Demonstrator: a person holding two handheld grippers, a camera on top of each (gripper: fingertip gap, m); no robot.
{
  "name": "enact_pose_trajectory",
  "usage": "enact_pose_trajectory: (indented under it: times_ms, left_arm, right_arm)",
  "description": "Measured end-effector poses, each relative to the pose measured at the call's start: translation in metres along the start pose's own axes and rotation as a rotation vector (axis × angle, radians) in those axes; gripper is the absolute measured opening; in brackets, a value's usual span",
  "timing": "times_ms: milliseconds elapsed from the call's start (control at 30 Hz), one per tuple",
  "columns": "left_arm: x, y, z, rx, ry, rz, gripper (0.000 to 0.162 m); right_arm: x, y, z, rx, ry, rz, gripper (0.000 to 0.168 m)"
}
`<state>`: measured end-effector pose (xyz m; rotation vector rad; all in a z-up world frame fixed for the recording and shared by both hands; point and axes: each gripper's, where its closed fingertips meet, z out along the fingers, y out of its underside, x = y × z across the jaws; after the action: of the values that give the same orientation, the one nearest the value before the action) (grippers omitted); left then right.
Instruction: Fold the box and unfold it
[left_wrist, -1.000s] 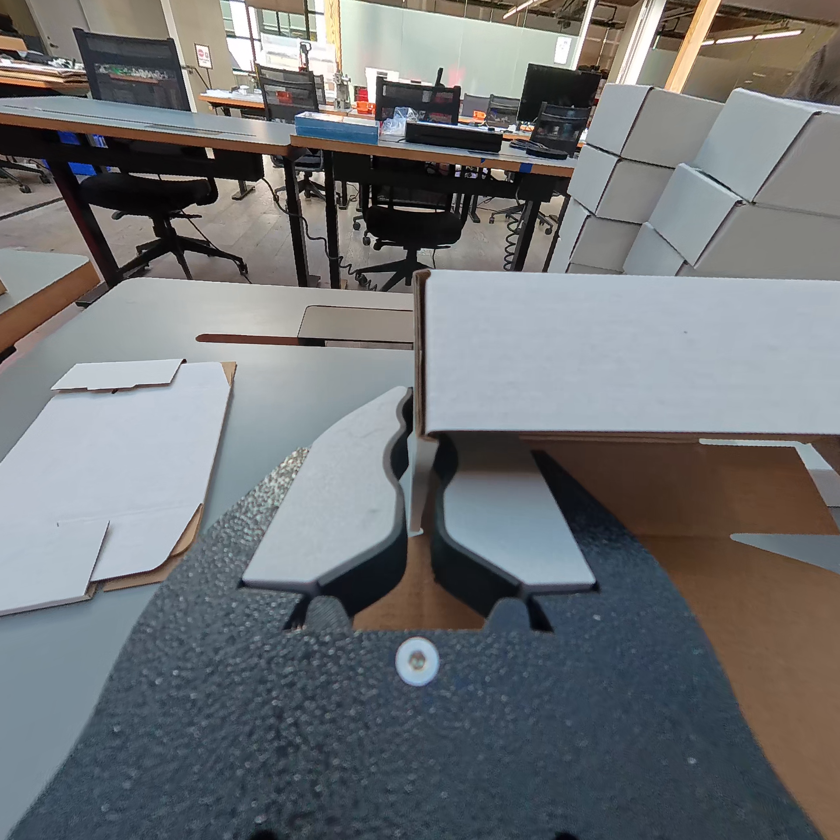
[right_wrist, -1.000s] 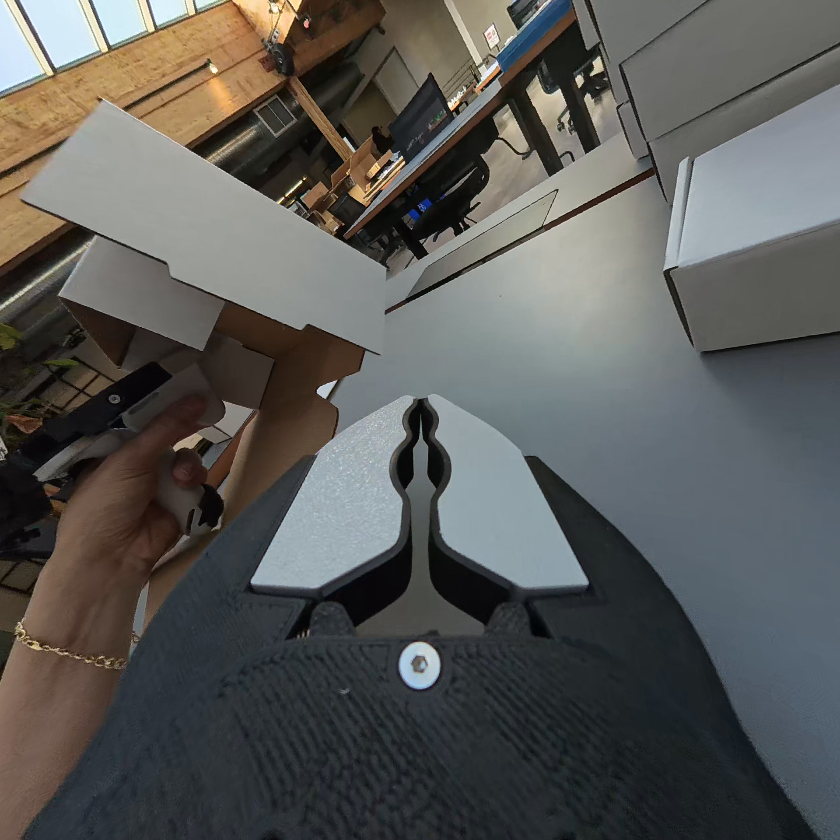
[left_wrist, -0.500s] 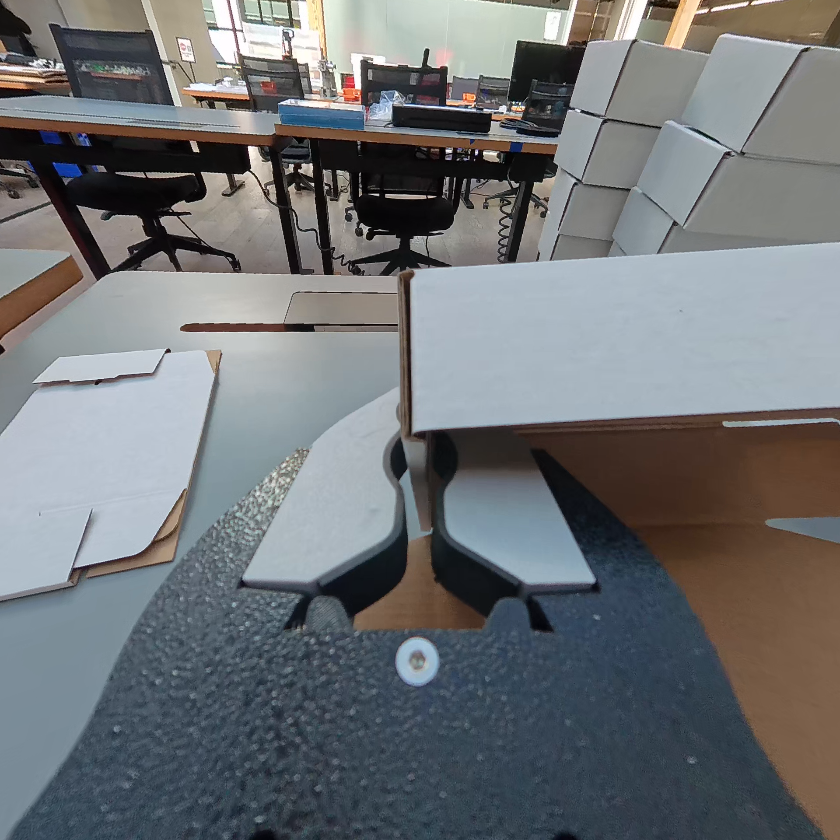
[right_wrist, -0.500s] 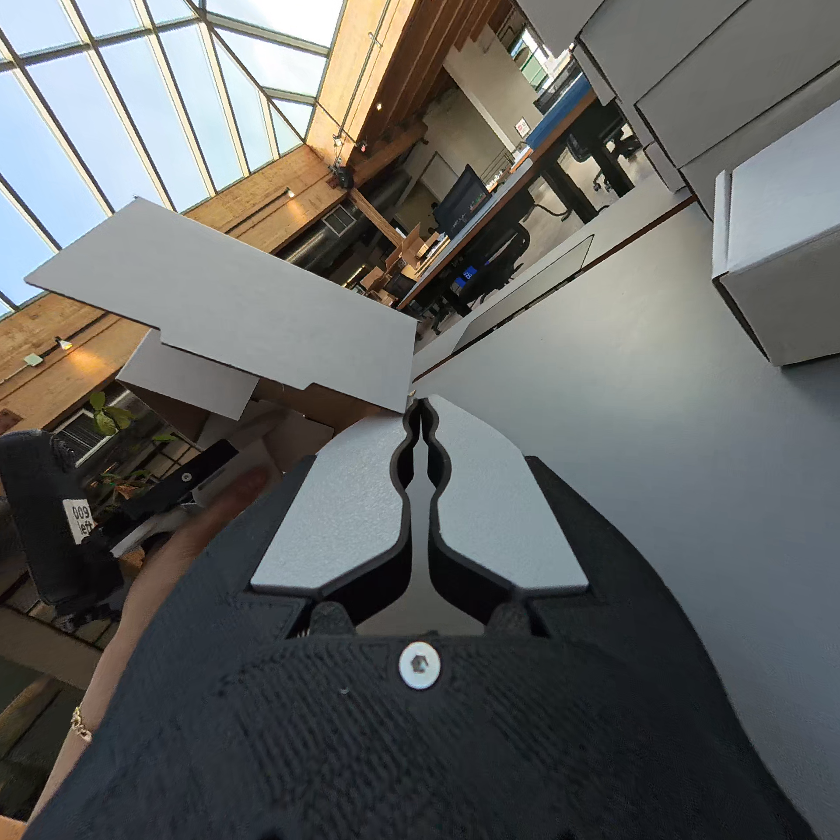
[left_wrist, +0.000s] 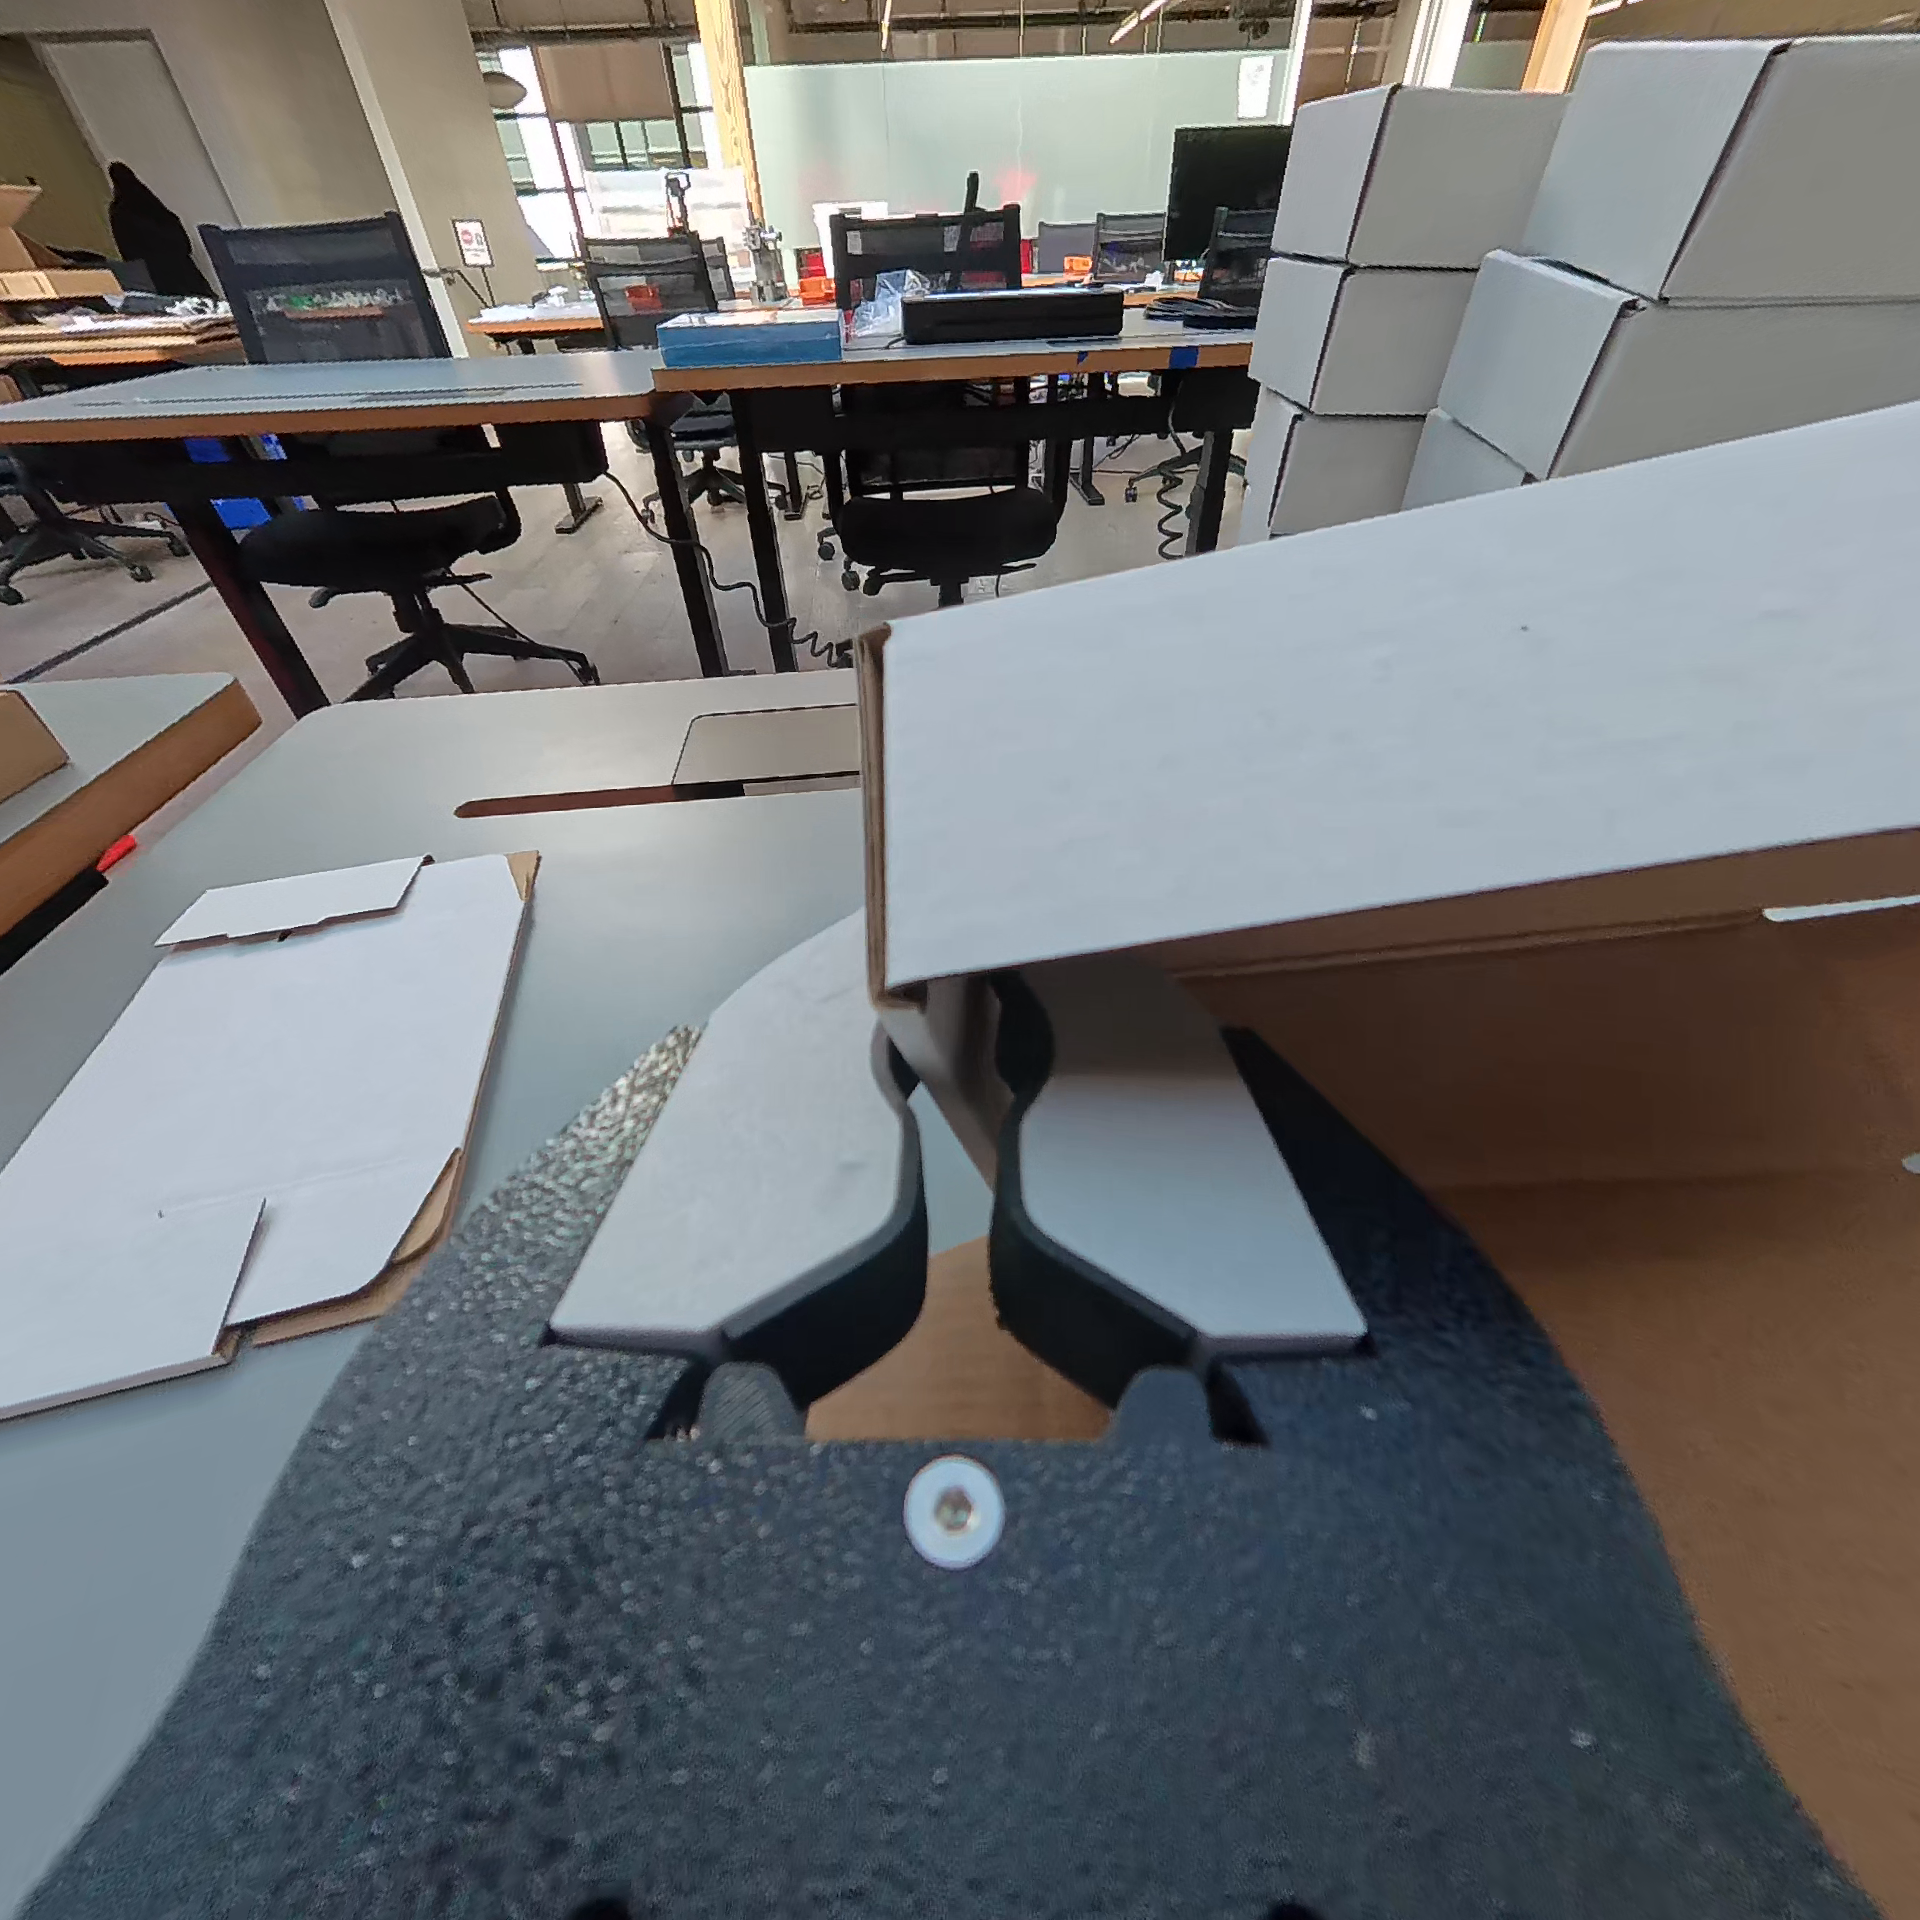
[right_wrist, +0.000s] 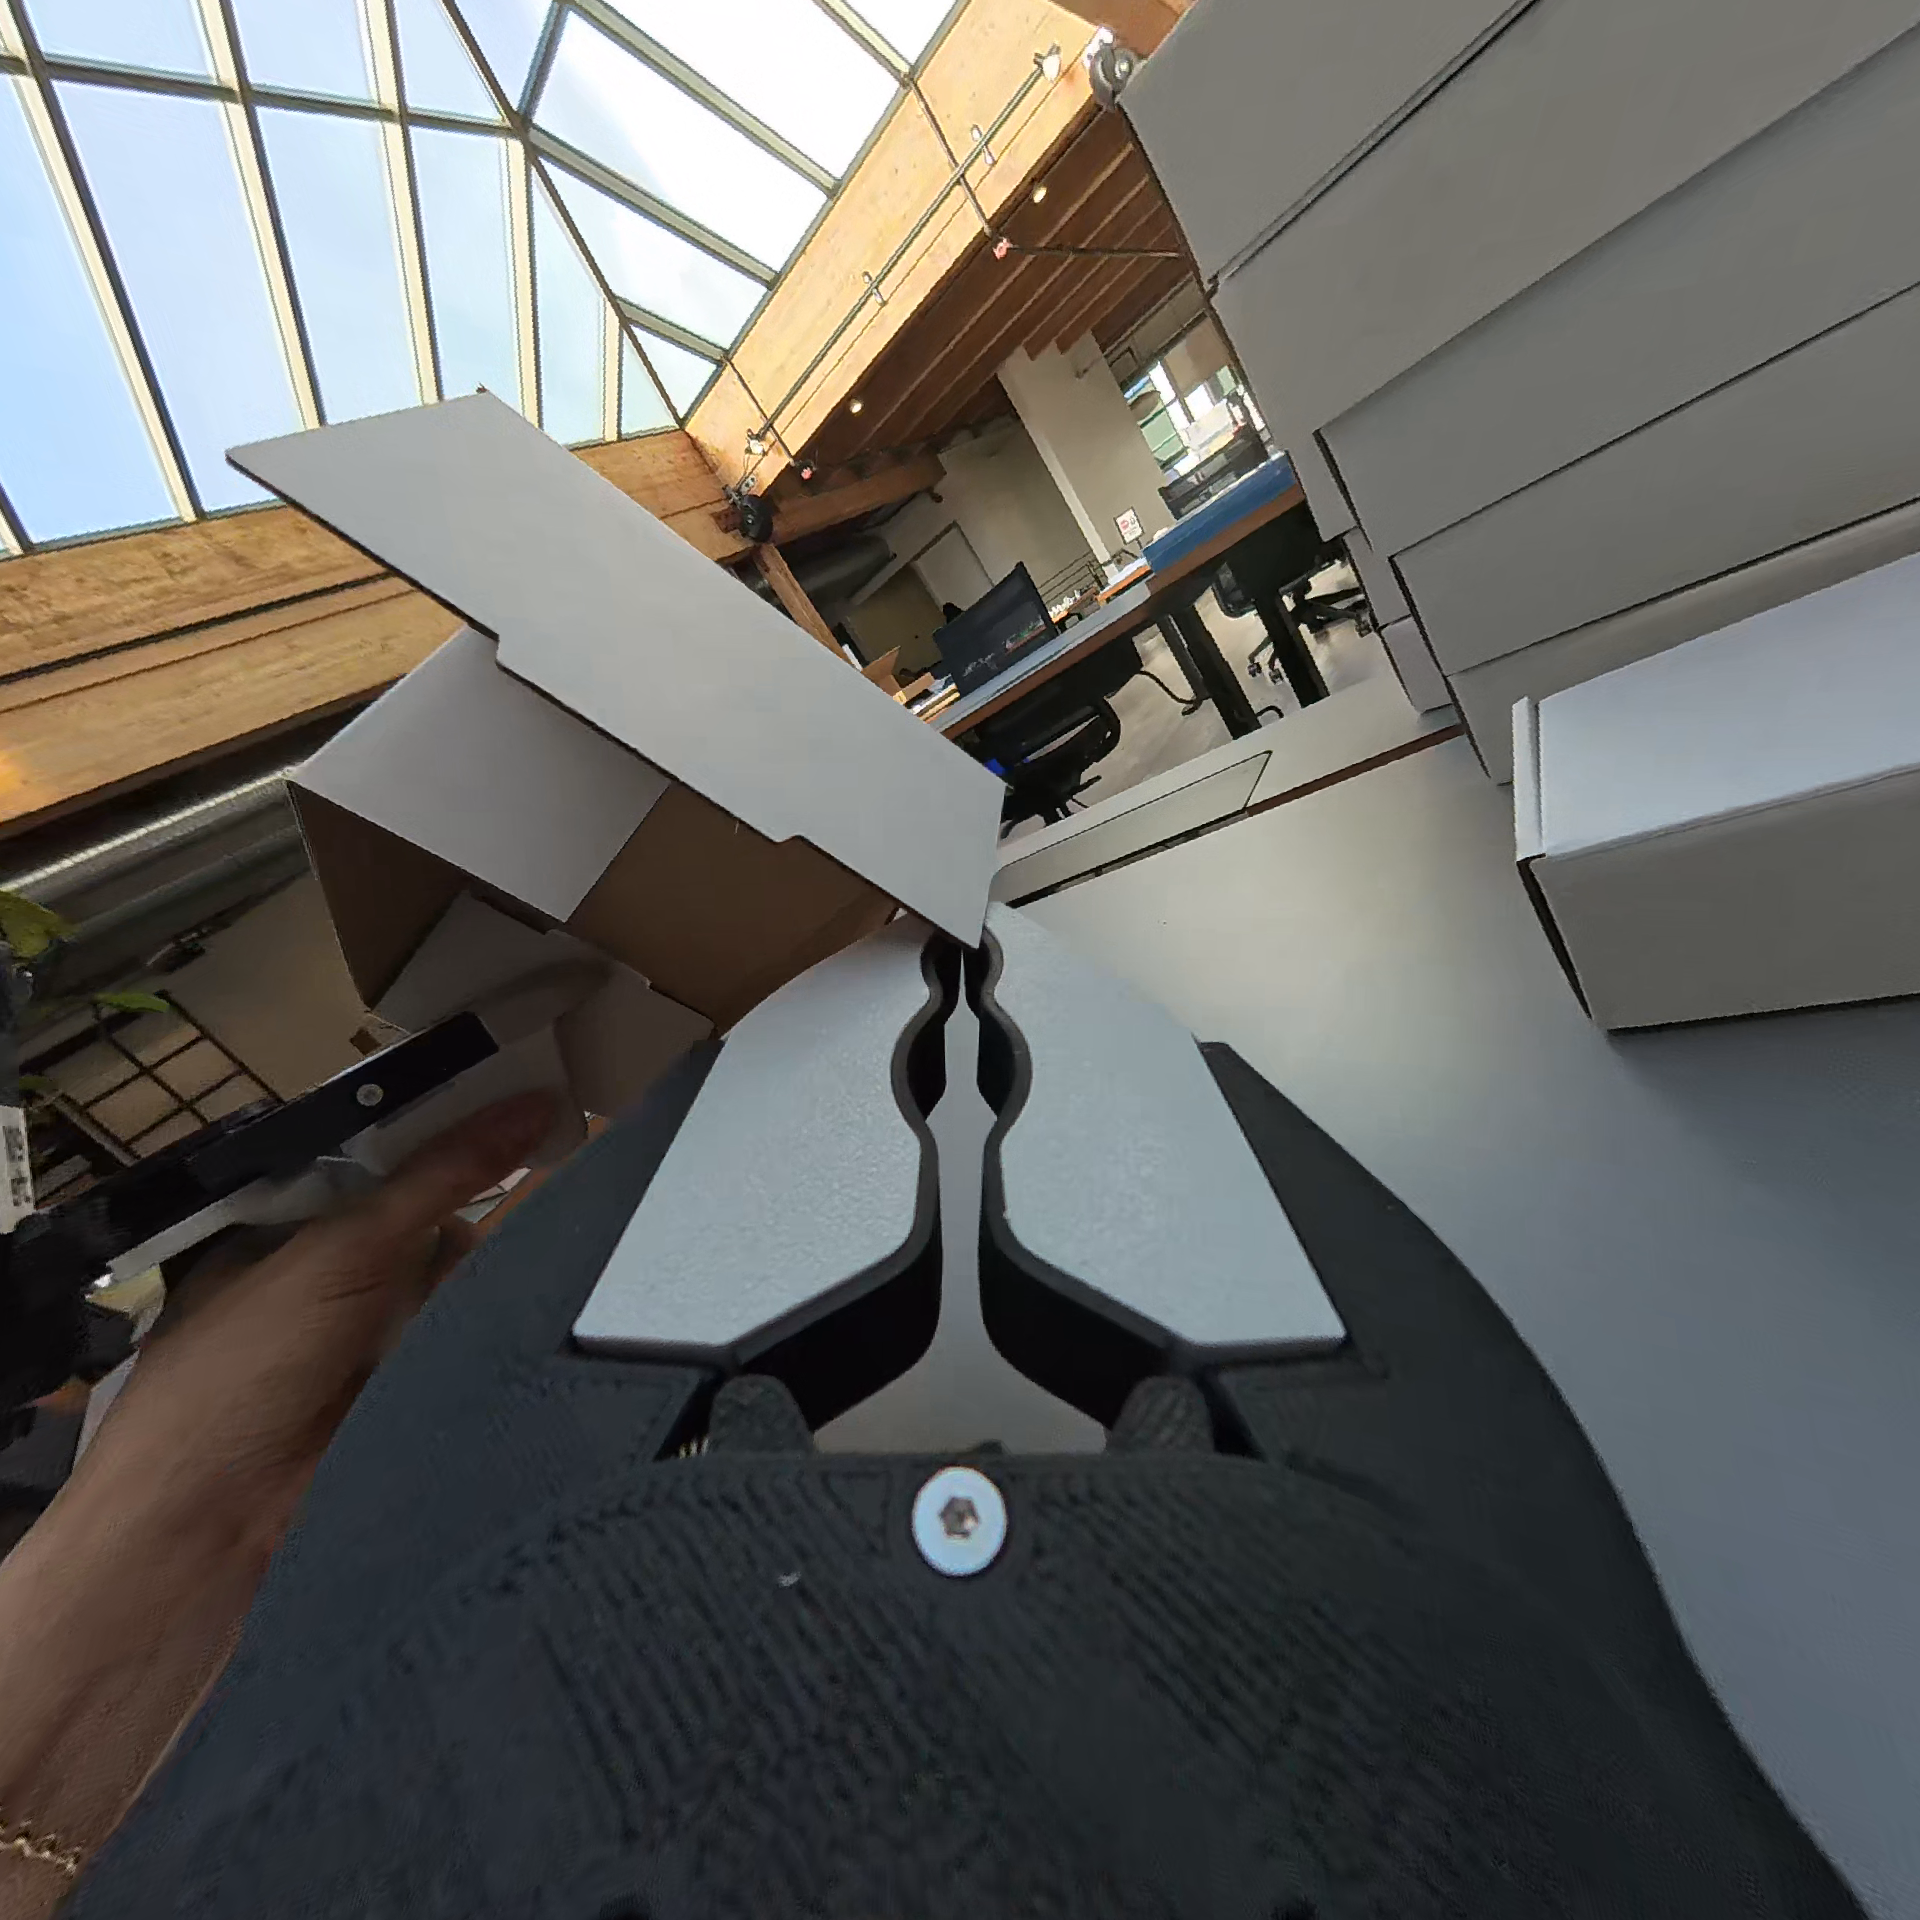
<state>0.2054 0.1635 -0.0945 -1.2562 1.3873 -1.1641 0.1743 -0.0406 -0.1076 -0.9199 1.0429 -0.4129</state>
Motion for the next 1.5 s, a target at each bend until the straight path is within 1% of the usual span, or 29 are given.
enact_pose_trajectory:
  times_ms: [133, 233, 300, 400, 533, 633, 767, 833, 900, 1000, 1033, 1067, 1133, 1200, 1233, 1333, 1500]
  left_arm:
    - [-0.006, 0.002, -0.001, 0.003, -0.008, -0.084, 0.005]
    - [-0.004, 0.001, -0.002, 0.013, -0.011, -0.059, 0.005]
    - [-0.002, 0.001, -0.003, 0.012, -0.005, -0.064, 0.005]
    - [-0.001, 0.001, -0.003, 0.010, 0.005, -0.100, 0.005]
    - [-0.005, -0.001, -0.004, 0.011, 0.002, -0.126, 0.005]
    - [-0.005, -0.001, -0.004, 0.003, 0.031, -0.164, 0.005]
    - [0.001, 0.003, -0.006, -0.019, 0.094, -0.084, 0.005]
    - [0.004, 0.007, -0.006, -0.038, 0.146, -0.056, 0.006]
    - [0.008, 0.008, -0.006, -0.045, 0.197, -0.028, 0.006]
    - [0.015, 0.011, -0.007, -0.071, 0.249, 0.016, 0.006]
    - [0.024, 0.011, -0.009, -0.076, 0.309, -0.002, 0.005]
    - [0.028, 0.012, -0.010, -0.095, 0.326, -0.010, 0.005]
    - [0.015, 0.013, -0.006, -0.112, 0.211, -0.008, 0.005]
    - [0.006, 0.011, -0.003, -0.110, 0.168, -0.092, 0.005]
    - [0.001, 0.012, -0.001, -0.115, 0.145, -0.106, 0.005]
    - [-0.007, 0.014, 0.001, -0.119, 0.105, -0.148, 0.005]
    - [-0.006, 0.012, 0.001, -0.105, 0.105, -0.188, 0.005]
  right_arm:
    - [-0.001, 0.010, -0.001, -0.047, -0.034, 0.115, 0.000]
    - [0.000, 0.011, -0.002, -0.045, -0.036, 0.133, 0.000]
    - [0.007, 0.011, -0.002, -0.057, 0.010, 0.061, 0.000]
    - [0.007, 0.010, -0.004, -0.081, 0.030, -0.024, 0.000]
    - [-0.010, 0.006, -0.009, -0.105, 0.023, -0.264, 0.000]
    - [-0.012, 0.001, -0.007, -0.126, 0.074, -0.410, 0.000]
    - [0.004, -0.027, -0.005, -0.101, 0.169, -0.556, 0.000]
    - [0.009, -0.034, -0.003, -0.137, 0.147, -0.584, 0.000]
    - [0.010, -0.036, 0.001, -0.184, 0.102, -0.583, 0.000]
    - [0.016, -0.038, 0.007, -0.228, 0.077, -0.640, 0.000]
    - [0.018, -0.033, 0.010, -0.267, 0.056, -0.645, 0.000]
    - [0.019, -0.026, 0.013, -0.305, 0.028, -0.637, 0.000]
    - [0.019, -0.021, 0.015, -0.327, -0.002, -0.632, 0.000]
    - [0.017, -0.021, 0.011, -0.304, 0.002, -0.628, 0.000]
    - [0.016, -0.018, 0.009, -0.305, 0.001, -0.628, 0.000]
    - [0.021, -0.001, 0.000, -0.349, 0.011, -0.613, 0.000]
    - [0.022, 0.021, -0.006, -0.341, -0.009, -0.366, 0.000]
